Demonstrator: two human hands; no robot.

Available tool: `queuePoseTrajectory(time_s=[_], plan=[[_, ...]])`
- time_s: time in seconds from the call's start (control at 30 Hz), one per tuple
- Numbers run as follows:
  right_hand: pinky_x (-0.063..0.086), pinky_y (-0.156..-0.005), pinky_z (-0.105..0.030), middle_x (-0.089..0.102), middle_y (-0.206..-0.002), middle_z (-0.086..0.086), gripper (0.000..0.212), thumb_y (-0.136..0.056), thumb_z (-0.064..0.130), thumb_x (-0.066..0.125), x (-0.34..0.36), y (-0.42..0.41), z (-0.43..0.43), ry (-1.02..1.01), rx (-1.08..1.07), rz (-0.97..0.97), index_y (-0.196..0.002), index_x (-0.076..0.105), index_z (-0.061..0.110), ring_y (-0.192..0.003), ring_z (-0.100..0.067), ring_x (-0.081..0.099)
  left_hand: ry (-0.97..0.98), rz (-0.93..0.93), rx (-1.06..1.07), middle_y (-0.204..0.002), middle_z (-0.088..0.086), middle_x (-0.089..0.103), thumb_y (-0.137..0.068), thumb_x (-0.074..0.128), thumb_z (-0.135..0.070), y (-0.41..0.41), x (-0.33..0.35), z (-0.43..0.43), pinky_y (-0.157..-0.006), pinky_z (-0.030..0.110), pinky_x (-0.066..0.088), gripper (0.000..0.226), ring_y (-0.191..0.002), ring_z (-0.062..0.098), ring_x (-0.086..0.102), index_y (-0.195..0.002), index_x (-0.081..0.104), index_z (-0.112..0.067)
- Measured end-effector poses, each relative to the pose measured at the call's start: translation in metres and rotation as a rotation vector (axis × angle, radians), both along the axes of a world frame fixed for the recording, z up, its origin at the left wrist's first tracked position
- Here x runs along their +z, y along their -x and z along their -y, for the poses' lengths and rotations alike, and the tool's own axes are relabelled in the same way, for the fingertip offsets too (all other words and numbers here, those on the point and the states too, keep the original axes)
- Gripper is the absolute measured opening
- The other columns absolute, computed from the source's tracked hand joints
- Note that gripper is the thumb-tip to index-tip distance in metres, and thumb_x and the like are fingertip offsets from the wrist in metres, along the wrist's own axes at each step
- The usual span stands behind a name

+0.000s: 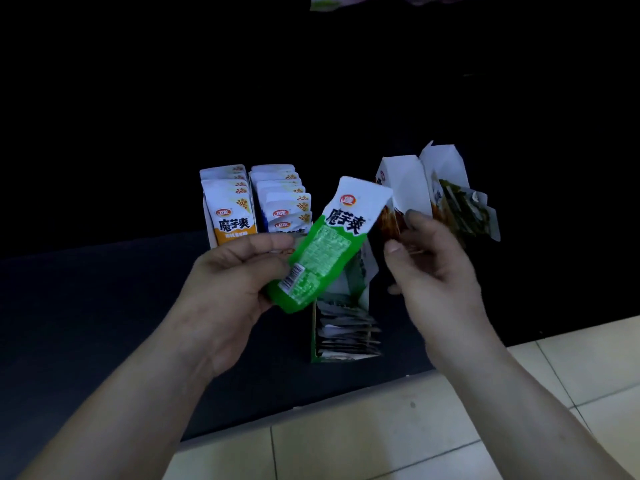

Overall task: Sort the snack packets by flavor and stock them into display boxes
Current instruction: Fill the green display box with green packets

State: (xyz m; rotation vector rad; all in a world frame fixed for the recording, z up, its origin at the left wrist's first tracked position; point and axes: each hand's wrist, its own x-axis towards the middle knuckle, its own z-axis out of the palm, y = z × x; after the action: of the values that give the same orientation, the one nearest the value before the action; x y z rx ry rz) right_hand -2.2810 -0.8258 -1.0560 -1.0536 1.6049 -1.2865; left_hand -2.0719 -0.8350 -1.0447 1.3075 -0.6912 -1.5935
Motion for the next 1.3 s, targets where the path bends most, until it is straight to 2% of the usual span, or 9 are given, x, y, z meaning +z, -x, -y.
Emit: queuePoseTrajectory(time_s=[0.1,0.23,0.4,0.47,0.57,0.73,1.03,1.17,1.3], plan=[[0.058,-0.095,-0.045,0.071,-0.128,-0.007,0.043,-0.096,0.014,0.061,0.007,-0.007,0.001,-0.102,0.296,0.442,-0.139,0.059,0.016,-0.117,-0.025,0.068,-0.008,-0.028,-0.058,-0.104,0.014,0.079,-0.093,0.057,0.011,0.011,-0.003,-0.005,-0.078,0.036,0.065,0.027,-0.093,0.026,0.076,-0.110,0.074,-0.002],[0.053,-0.101,-0.048,0.069,-0.128,-0.020,0.041,-0.091,0.016,0.058,0.009,-0.003,0.003,-0.123,0.339,0.615,-0.130,0.063,0.003,-0.121,-0.033,0.066,-0.017,0.040,-0.154,-0.107,0.013,0.079,-0.093,0.064,0.007,0.026,-0.012,-0.014,-0.100,0.051,0.056,0.026,-0.110,0.035,0.072,-0.112,0.076,-0.006],[0.046,-0.096,-0.045,0.056,-0.144,-0.022,0.068,-0.089,0.025,0.050,0.015,0.025,0.007,-0.048,0.496,0.858,-0.152,0.038,0.002,-0.127,-0.037,0.054,-0.084,-0.099,-0.050,-0.097,0.012,0.079,-0.092,0.061,0.009,0.020,-0.012,-0.007,-0.065,0.026,0.062,0.022,-0.081,0.018,0.075,-0.102,0.077,-0.003],[0.050,-0.089,-0.042,0.065,-0.125,-0.016,0.060,-0.089,0.022,0.055,0.012,0.025,0.008,-0.038,0.460,0.861,-0.146,0.047,0.005,-0.116,-0.031,0.058,-0.119,-0.119,-0.041,-0.097,0.016,0.079,-0.091,0.063,0.009,0.021,-0.009,-0.005,-0.058,0.020,0.057,0.020,-0.074,0.015,0.074,-0.101,0.077,-0.003],[0.057,-0.078,-0.032,0.069,-0.105,-0.007,0.025,-0.094,0.018,0.064,0.005,0.014,0.010,-0.005,0.334,0.697,-0.117,0.063,0.010,-0.101,-0.023,0.065,-0.192,-0.179,-0.002,-0.106,0.022,0.077,-0.097,0.064,-0.005,0.021,-0.012,-0.004,-0.064,0.026,0.063,0.017,-0.082,0.024,0.077,-0.111,0.074,-0.006],[0.057,-0.071,-0.033,0.072,-0.100,-0.008,0.022,-0.087,0.017,0.069,0.003,0.015,0.013,0.091,0.125,0.409,-0.105,0.062,0.006,-0.093,-0.022,0.069,-0.179,-0.100,0.042,-0.108,0.009,0.079,-0.103,0.058,-0.032,0.014,-0.019,-0.004,-0.088,0.042,0.060,0.027,-0.103,0.025,0.076,-0.118,0.072,-0.013],[0.060,-0.070,-0.043,0.072,-0.086,-0.005,0.007,-0.097,0.018,0.071,-0.027,0.005,0.013,-0.007,0.222,-0.160,-0.093,0.067,0.023,-0.082,-0.026,0.070,-0.048,0.115,0.109,-0.103,-0.002,0.079,-0.098,0.067,-0.011,0.030,-0.036,-0.013,-0.070,0.033,0.058,0.015,-0.095,0.019,0.077,-0.108,0.074,-0.021],[0.052,-0.077,-0.036,0.051,-0.097,0.008,0.003,-0.094,0.028,0.072,-0.041,0.008,0.013,0.156,0.357,-0.674,-0.096,0.073,0.028,-0.096,-0.018,0.054,0.067,0.294,0.054,-0.101,-0.010,0.076,-0.098,0.065,-0.007,0.031,-0.046,-0.016,-0.075,0.032,0.059,0.025,-0.096,0.012,0.073,-0.111,0.072,-0.026],[0.053,-0.076,-0.040,0.047,-0.095,0.008,0.005,-0.089,0.032,0.078,-0.053,0.013,0.014,0.098,0.389,-0.848,-0.094,0.078,0.032,-0.099,-0.017,0.051,0.317,0.457,-0.183,-0.085,0.009,0.072,-0.098,0.065,-0.004,0.033,-0.057,-0.015,-0.059,0.022,0.052,0.043,-0.066,0.023,0.064,-0.133,0.063,-0.029]])
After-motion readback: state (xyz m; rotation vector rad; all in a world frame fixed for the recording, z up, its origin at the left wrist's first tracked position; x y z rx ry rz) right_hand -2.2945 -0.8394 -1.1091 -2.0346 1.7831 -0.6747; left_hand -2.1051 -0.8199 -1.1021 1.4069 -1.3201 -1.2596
